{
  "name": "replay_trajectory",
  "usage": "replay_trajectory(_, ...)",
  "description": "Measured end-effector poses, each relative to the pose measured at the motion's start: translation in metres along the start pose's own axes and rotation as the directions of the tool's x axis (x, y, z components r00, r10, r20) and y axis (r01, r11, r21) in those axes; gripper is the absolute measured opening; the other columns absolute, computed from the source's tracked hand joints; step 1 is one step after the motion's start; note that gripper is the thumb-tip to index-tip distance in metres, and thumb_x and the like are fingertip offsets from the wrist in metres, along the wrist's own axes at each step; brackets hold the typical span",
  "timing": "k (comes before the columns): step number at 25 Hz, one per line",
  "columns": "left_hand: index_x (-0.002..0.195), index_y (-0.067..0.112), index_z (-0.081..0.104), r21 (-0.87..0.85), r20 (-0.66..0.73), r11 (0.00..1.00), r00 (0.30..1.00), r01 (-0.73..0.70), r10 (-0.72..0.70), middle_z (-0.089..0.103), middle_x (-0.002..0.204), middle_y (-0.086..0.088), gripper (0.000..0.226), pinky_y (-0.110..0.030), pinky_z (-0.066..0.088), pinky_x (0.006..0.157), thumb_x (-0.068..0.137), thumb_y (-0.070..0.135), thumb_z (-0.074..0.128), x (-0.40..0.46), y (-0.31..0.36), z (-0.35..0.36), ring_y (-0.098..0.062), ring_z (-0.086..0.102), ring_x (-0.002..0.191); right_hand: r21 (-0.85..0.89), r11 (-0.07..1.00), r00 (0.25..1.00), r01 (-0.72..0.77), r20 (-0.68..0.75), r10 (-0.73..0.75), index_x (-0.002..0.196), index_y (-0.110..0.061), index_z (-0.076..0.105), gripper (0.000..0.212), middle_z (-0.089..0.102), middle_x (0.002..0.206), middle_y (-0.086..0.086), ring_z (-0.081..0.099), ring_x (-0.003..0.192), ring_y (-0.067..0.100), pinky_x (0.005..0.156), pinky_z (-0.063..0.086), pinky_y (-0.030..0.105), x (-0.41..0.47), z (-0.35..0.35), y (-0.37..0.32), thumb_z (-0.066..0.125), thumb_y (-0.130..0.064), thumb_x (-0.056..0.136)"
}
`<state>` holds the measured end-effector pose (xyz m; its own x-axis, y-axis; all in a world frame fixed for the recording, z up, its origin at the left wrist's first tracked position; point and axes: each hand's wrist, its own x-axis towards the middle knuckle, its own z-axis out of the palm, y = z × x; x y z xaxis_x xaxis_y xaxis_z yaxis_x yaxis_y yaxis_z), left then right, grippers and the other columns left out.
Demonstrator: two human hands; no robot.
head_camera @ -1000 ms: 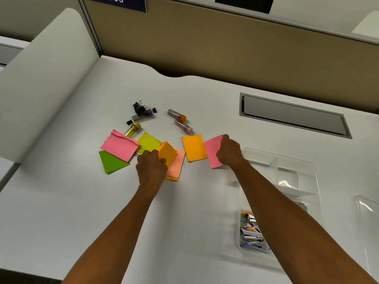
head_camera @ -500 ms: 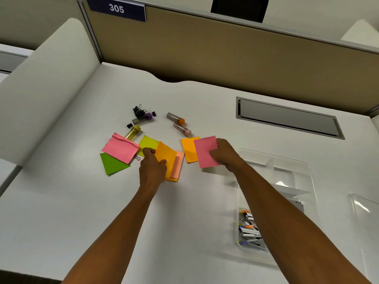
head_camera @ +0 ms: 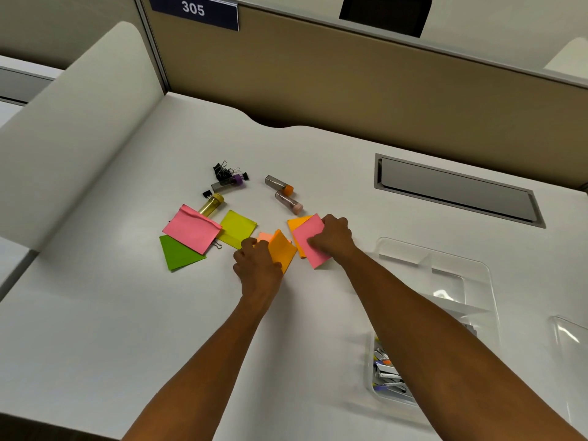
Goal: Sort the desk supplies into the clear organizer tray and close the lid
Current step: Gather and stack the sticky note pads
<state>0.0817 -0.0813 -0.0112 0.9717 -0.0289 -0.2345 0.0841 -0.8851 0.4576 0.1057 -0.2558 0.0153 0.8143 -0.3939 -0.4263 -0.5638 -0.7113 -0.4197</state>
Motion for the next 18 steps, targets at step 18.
replay_trajectory(18,0.121,0.014,0.055,0.092,0.044,0.996,0.999,-0.022,0.018,0.040,0.140,-0.012,0.045,-0.040,0.040,0.096,0.080,0.024,0.072,0.018,0.000,0.003,-0.032,0.040,0.126,-0.025,0.999,0.999,0.033,-0.042,-0.034,0.131,-0.008,0.037,0.068,0.047,0.129,0.017,0.054,0.116,0.034,0.090,0.046,0.036,0.004,0.023,0.002,0.077,-0.025,0.078)
